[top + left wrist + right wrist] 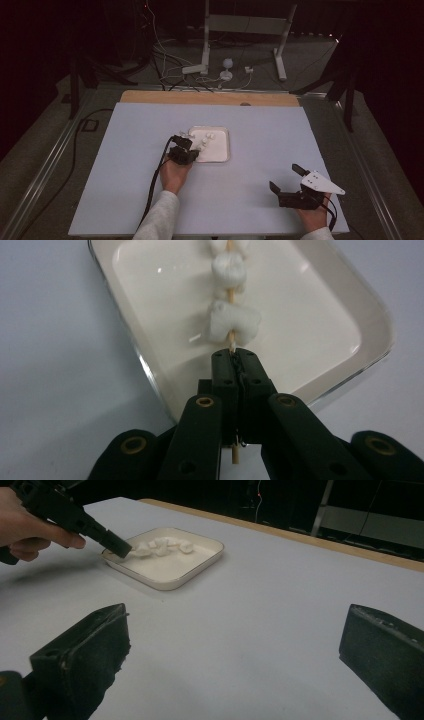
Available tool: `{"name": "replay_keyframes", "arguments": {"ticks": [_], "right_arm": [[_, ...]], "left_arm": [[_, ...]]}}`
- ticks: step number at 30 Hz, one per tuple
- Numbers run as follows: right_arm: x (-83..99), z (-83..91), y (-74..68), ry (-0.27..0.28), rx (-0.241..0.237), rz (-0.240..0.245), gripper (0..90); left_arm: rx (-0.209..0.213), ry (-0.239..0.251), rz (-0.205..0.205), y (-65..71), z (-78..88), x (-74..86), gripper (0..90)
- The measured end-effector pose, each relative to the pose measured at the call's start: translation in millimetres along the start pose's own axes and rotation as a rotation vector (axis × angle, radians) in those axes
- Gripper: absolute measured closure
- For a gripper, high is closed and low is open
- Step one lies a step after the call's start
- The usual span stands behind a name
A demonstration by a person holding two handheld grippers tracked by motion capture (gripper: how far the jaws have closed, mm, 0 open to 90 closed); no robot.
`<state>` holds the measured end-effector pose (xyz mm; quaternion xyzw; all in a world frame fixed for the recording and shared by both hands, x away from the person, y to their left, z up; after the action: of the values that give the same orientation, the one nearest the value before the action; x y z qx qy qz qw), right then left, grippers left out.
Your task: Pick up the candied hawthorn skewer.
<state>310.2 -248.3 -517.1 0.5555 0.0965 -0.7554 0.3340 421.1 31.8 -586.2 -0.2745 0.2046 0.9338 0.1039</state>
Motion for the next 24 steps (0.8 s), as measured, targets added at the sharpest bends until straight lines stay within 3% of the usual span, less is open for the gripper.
{"name": "replay_keyframes", "arguments": {"ticks": [5, 15, 24], "right_arm": [[0.4, -0.3, 0.6, -0.002, 0.002, -0.003, 0.0], [-0.2, -1.1, 0.3, 0.000, -0.002, -0.012, 0.0], [-3.3, -3.1, 4.0, 0.003, -0.010, -0.076, 0.0]], "left_arm": [[-0.006, 0.000, -0.005, -1.2, 3.7, 0.5, 90.0], [0.053, 0.084, -0.017, 3.6, 26.2, -3.2, 90.0], [0.092, 0.163, -0.023, 2.1, 46.1, -2.5, 90.0]]}}
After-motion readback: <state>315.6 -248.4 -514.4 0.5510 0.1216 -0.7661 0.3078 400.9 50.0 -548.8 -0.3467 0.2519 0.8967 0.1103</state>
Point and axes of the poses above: each handheld gripper's, and its own axes: z roughly backward along the jaws, x roughly out of its underside, y roughly to its right, the point moved 10 cm from there along -z, roughly forward along the jaws, and after that the axes turned 13 degrees about z, right-handed, at the moved point
